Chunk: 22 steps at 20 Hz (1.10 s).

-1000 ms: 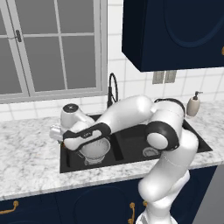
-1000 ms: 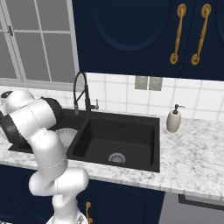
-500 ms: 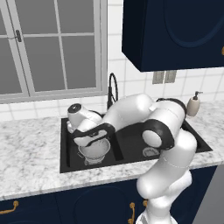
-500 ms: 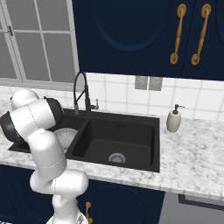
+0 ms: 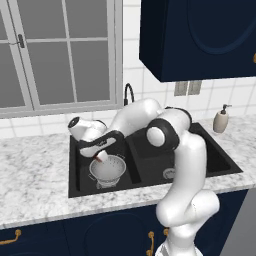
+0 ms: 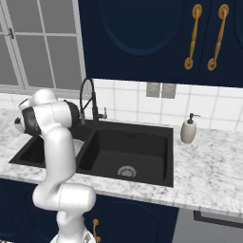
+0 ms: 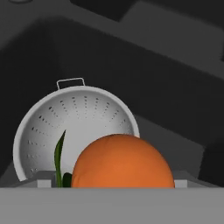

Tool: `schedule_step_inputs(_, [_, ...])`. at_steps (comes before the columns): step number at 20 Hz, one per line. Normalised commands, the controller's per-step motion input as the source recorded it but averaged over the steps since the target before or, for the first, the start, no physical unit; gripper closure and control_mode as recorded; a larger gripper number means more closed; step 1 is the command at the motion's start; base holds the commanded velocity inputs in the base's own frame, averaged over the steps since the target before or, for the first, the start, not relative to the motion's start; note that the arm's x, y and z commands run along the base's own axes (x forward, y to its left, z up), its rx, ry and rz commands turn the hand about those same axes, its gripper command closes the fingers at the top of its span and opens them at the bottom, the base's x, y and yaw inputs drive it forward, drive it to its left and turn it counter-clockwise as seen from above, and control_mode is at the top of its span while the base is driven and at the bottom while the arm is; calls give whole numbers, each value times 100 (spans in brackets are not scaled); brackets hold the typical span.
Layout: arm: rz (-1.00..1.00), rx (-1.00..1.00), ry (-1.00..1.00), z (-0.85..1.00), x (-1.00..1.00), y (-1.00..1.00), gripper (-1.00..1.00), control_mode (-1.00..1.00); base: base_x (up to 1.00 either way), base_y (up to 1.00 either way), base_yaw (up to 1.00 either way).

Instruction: Put the colander in the sink, put the orange in the colander, and turn on the sink faucet and pour water over the colander.

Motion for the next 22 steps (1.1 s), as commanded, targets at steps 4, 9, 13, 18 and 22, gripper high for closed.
schedule_step_inputs(4, [-19,0,1,-30,21,-26,100,-100,0,0,0])
schedule_step_inputs(9, [-3,0,1,-44,12,-27,100,-100,0,0,0])
schedule_step_inputs(13, [0,10,-6,-42,1,-27,100,-100,0,0,0])
schedule_step_inputs(18, [6,22,-2,-31,13,-12,100,-100,0,0,0])
schedule_step_inputs(22, [7,15,0,-25,7,-4,100,-100,0,0,0])
